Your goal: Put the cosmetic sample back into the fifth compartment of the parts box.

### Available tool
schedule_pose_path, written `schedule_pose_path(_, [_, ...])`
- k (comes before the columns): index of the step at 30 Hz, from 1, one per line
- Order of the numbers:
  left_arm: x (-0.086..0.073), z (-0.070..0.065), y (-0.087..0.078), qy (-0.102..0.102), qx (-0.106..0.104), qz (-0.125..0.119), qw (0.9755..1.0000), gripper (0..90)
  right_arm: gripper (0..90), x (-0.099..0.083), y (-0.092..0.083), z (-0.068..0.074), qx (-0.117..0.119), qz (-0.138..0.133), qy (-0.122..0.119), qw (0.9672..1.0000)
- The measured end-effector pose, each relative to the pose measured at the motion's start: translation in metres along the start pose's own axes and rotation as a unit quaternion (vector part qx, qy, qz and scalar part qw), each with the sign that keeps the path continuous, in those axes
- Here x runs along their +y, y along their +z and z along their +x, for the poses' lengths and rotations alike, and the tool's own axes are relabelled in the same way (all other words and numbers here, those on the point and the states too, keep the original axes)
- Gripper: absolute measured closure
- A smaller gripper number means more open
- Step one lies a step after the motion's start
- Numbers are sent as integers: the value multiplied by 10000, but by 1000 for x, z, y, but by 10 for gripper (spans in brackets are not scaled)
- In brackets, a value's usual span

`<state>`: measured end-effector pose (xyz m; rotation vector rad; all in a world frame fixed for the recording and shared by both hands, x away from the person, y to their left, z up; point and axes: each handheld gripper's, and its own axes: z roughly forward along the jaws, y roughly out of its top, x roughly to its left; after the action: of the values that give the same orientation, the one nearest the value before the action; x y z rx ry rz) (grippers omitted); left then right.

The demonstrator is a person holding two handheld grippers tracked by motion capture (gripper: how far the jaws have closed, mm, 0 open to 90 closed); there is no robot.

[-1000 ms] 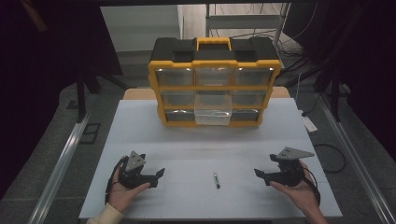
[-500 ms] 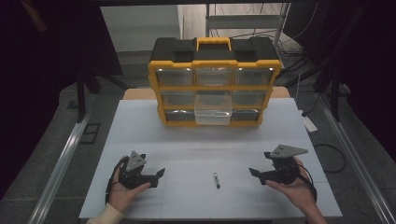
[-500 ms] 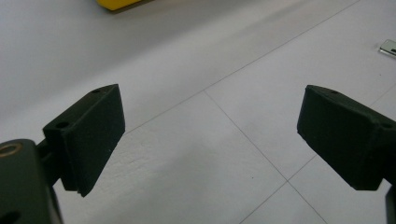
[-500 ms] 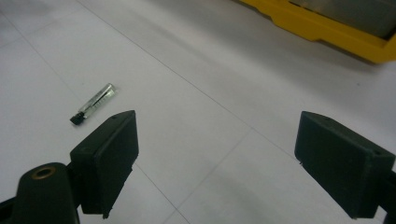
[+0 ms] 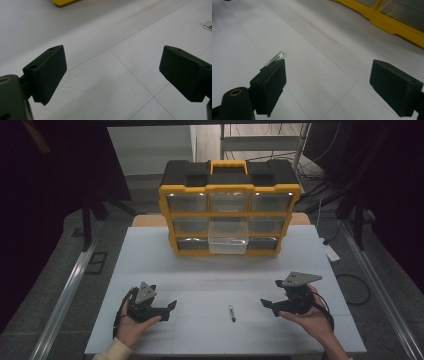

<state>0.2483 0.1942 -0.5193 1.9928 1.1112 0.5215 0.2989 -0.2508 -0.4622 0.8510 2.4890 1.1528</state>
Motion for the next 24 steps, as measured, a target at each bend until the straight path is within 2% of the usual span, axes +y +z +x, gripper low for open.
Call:
schedule_pose_path(5, [0, 0, 0, 5, -1, 8, 10000, 81, 133, 5, 5, 6, 260, 106, -317, 9991])
schedule_pose_path(10, [0, 0, 1, 17, -2, 25, 10000, 81, 132, 12, 12, 13, 476, 233, -594, 9968])
schedule_pose_path(17, [0, 0, 1, 16, -3, 28, 10000, 81, 125, 19, 25, 15, 717, 442, -802, 9932])
schedule_pose_path(19, [0, 0, 1, 27, -10, 39, 10000, 81, 117, 21, 29, 16, 811, 514, -882, 9915])
schedule_pose_path(24, [-1, 0, 1, 30, -11, 48, 10000, 81, 97, 27, 41, 20, 1071, 688, -1256, 9839])
